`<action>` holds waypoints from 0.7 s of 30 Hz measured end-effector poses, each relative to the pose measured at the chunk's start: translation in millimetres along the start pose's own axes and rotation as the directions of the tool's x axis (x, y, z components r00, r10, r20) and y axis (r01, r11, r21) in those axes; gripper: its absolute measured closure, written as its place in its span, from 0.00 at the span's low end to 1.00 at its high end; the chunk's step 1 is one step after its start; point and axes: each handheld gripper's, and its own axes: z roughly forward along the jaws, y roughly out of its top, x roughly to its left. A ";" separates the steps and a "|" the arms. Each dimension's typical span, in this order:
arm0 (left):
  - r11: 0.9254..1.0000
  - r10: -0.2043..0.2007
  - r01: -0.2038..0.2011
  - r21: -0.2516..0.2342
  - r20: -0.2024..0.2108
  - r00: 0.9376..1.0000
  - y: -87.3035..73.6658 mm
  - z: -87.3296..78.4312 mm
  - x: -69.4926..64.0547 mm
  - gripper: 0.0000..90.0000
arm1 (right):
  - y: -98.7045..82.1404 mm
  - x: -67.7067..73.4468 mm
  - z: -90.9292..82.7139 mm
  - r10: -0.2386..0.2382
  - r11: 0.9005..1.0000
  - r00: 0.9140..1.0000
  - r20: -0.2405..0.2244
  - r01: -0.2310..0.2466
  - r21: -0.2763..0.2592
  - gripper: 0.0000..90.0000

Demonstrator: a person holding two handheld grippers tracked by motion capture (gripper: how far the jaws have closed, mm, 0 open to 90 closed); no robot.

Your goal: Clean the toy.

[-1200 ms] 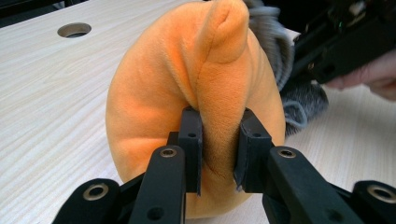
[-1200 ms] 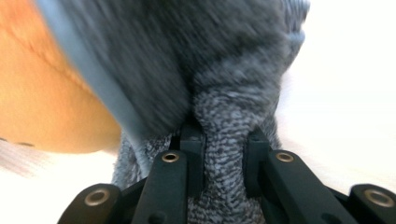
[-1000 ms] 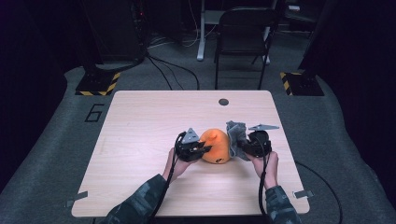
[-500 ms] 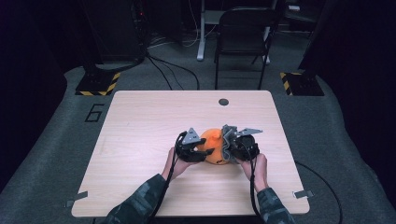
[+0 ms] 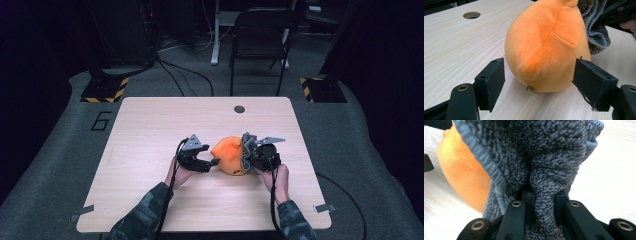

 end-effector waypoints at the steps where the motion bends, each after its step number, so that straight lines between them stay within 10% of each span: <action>1: 1.000 0.000 0.000 0.004 0.015 1.000 -0.9 1.0 1.2 0.27 | 0.1 0.1 0.1 -0.002 1.000 1.000 0.000 0.002 -0.002 0.86; 10: 0.999 -0.046 0.048 -0.025 0.092 0.995 -13.0 24.7 0.3 0.14 | 0.4 1.4 -0.2 0.003 1.000 1.000 0.007 -0.003 0.005 0.86; 21: 0.999 -0.012 0.014 -0.037 0.053 0.999 -15.1 36.3 -7.8 0.12 | -0.7 1.2 0.9 0.006 1.000 1.000 0.012 -0.006 0.003 0.86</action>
